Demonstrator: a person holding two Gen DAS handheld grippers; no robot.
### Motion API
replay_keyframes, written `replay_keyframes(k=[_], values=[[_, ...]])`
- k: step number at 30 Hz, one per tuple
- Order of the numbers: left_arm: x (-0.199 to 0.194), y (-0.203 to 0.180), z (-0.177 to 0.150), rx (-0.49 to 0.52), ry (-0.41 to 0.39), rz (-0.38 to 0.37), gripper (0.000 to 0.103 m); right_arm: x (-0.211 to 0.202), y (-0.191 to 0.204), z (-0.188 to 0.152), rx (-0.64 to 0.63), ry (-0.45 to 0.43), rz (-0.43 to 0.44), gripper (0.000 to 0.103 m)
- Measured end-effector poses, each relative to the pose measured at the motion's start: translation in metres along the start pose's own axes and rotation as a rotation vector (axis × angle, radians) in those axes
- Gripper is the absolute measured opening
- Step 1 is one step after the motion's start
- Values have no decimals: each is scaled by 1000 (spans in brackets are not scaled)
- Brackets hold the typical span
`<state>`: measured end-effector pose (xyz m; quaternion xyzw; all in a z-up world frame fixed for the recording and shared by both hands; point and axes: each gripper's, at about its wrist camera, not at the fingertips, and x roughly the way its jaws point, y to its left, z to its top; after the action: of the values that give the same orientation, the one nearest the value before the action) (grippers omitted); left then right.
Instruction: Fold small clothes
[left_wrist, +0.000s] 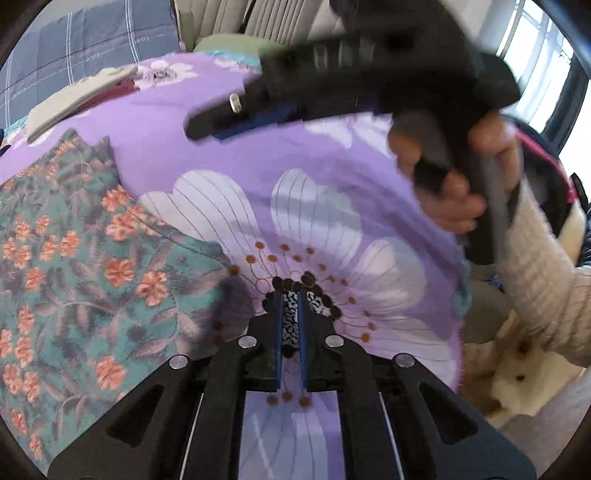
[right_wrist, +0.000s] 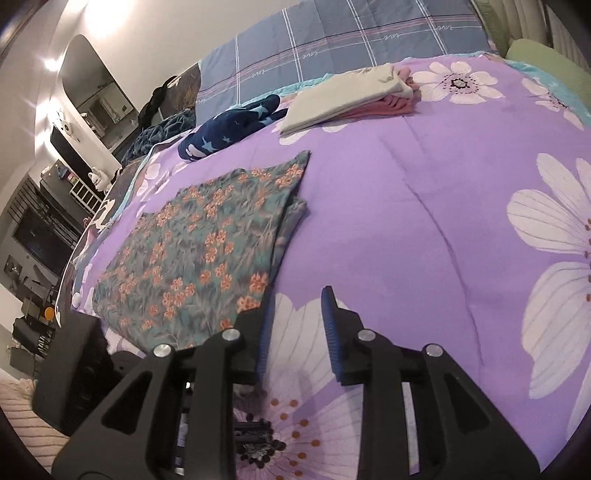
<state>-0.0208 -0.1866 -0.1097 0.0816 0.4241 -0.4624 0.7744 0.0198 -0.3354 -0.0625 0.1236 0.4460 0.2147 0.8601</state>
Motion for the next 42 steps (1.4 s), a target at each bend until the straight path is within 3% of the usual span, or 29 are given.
replay_keyframes(k=[1,3,5,7,10,14,17,20,25,30,36,39,41,42], values=[[-9,2,-1,1,-18,23,10,1,0,-1,-3,7,-1,28],[-34,10,-10,-20,-61,83,31,6,6,-4,-15,28,-1,28],[-63,29,-25,-87,-110,155,36,13,17,-7,-30,49,13,28],[-93,45,-42,-162,-147,236,36,20,31,-10,-59,68,15,28],[-154,87,-82,-322,-215,431,36,32,64,-11,-129,94,19,28],[-235,127,-140,-509,-290,634,36,47,118,-11,-239,90,47,32],[-277,149,-183,-630,-318,750,36,66,174,-16,-332,100,110,33],[-300,156,-218,-675,-323,830,31,89,231,-28,-441,122,169,33],[-315,161,-255,-724,-370,765,27,118,312,-51,-595,123,200,33],[-301,170,-262,-731,-425,558,27,137,365,-72,-710,148,211,37],[-276,201,-257,-769,-433,340,33,144,371,-68,-683,156,188,40],[-274,203,-250,-743,-441,296,32,146,361,-64,-644,162,158,42],[-278,197,-242,-704,-469,286,24,148,353,-62,-618,169,137,42],[-280,195,-239,-688,-478,292,15,149,349,-62,-608,173,131,42]])
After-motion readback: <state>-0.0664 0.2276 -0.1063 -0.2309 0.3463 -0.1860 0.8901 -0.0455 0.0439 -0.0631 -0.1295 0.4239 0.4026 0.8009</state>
